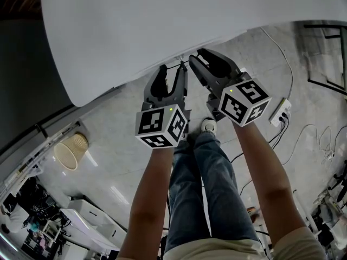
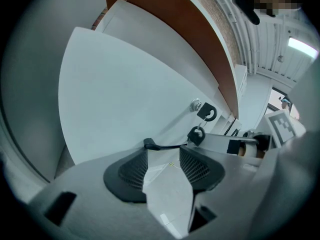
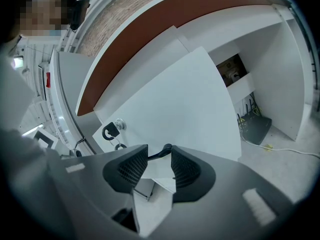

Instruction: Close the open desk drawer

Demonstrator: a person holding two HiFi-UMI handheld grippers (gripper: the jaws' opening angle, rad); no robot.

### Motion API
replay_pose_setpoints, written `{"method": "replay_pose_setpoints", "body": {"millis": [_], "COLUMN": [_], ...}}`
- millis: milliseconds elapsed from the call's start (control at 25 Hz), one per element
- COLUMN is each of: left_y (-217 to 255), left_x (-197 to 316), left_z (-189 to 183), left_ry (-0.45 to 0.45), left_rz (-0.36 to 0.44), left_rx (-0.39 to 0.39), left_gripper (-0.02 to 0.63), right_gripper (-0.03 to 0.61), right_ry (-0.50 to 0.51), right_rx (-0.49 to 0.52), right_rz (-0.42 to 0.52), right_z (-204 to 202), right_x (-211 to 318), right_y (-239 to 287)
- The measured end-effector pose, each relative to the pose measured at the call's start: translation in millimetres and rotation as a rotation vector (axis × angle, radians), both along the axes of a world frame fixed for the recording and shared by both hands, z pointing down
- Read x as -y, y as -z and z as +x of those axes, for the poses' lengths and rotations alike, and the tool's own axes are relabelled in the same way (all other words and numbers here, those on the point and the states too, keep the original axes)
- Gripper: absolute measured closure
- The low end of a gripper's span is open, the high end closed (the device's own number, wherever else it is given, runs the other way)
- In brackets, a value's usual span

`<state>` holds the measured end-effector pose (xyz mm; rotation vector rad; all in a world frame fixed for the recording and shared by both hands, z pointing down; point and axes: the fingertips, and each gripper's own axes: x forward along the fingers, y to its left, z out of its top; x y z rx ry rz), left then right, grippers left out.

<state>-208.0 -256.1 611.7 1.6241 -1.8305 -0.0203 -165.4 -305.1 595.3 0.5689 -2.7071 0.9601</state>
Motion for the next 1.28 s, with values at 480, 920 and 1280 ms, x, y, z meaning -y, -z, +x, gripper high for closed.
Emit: {"method": "replay_pose_setpoints", "body": {"millis": [480, 920, 1280], "left_y": [4.7, 8.5, 6.8], "left_x": [12.8, 22.8, 30.3], "left_z": [-15.1, -24.5, -30.6], "left_ry": [0.005, 0.003, 0.004], "left_rz": [0.015, 0.022, 0.018], "left_rx": [0.007, 0.013, 0.008], "left_gripper": [0.422, 0.423, 0.423], "right_gripper": [0.425, 0.425, 0.426], "right_ry": [0.0, -0.002, 0.003], "right_rx": [0.012, 0.014, 0.001], "right_rz": [0.025, 0.044, 0.056], "right_z": [-15.0, -25.0, -31.2], "right_x": [13.6, 23.2, 30.1], "right_y": [5.1, 9.6, 7.9]}}
